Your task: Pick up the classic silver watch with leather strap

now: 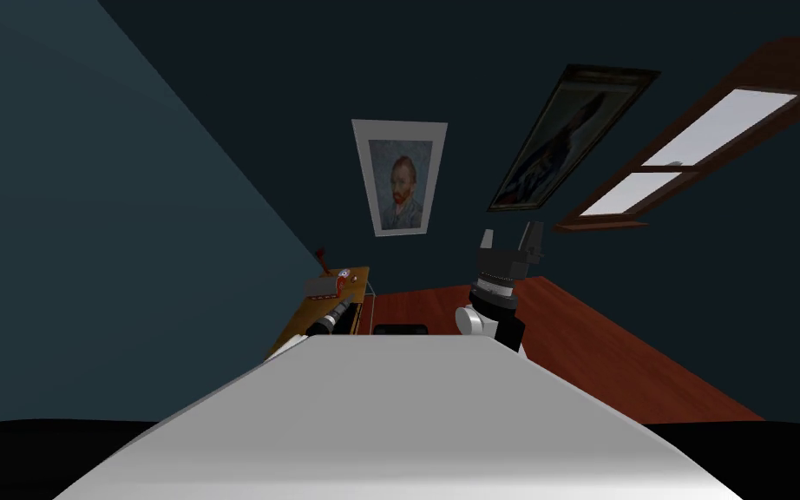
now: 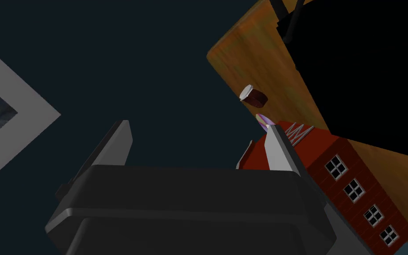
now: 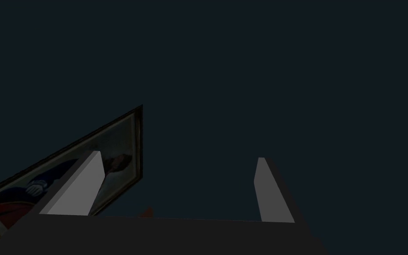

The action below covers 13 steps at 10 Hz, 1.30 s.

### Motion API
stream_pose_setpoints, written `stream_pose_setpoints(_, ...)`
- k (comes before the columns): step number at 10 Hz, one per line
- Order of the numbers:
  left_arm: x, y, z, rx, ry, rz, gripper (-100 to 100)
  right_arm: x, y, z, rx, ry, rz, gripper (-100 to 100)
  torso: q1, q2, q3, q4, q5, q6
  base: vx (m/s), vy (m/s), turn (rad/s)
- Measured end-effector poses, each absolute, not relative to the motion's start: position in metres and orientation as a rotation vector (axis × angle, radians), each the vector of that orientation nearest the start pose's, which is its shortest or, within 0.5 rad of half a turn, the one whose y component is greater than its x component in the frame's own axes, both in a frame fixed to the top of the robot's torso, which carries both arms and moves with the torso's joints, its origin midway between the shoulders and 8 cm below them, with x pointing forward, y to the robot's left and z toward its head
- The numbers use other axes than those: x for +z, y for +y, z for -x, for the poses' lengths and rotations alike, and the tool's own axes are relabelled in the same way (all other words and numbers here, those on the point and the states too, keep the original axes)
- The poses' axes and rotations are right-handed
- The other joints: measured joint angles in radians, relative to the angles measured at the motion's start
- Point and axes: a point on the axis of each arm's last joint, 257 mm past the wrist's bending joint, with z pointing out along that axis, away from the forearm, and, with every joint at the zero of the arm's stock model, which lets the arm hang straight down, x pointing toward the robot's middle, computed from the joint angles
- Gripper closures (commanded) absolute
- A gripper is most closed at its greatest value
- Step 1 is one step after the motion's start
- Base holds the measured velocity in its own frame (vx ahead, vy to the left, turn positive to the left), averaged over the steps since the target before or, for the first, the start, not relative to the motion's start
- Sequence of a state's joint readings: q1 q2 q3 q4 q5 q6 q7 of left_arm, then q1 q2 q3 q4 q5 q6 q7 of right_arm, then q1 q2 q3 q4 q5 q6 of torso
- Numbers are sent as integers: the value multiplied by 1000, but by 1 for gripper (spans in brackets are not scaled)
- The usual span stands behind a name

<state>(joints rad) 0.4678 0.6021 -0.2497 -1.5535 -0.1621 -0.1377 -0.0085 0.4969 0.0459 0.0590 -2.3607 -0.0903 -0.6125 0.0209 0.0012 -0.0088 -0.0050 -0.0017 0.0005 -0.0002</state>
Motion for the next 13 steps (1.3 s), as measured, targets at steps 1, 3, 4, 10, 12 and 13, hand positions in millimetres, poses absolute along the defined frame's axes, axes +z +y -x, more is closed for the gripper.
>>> stream_pose_setpoints(1, -429, 344, -326, -627, 1995, 777, -100, 79, -274, -304, 1430, 378, -589, 0, 0, 0, 0, 0, 0, 0, 127, -9, -204)
stream_pose_setpoints(3, -448, 360, -315, -565, 2049, 751, -100, 79, -274, -304, 1430, 378, -589, 0, -2, 0, 0, 0, 0, 0, 110, -11, -82)
stream_pose_setpoints(4, -459, 373, -308, -526, 2079, 741, -100, 79, -274, -304, 1430, 378, -589, 0, -2, 0, 0, 0, 0, 0, 125, -20, -161)
stream_pose_setpoints(10, -493, 450, -273, -297, 2240, 631, -100, 79, -274, -304, 1430, 378, -589, 0, -3, -1, -1, 0, -1, 0, 134, -12, -142)
stream_pose_setpoints(12, -499, 479, -257, -212, 2290, 596, -100, 79, -274, -304, 1430, 378, -589, 0, -3, -1, -1, 0, -1, 0, 126, -16, -131)
stream_pose_setpoints(13, -501, 490, -252, -178, 2310, 578, -100, 79, -274, -304, 1430, 378, -589, 0, -3, -1, 0, 0, -1, 0, 109, -10, -98)
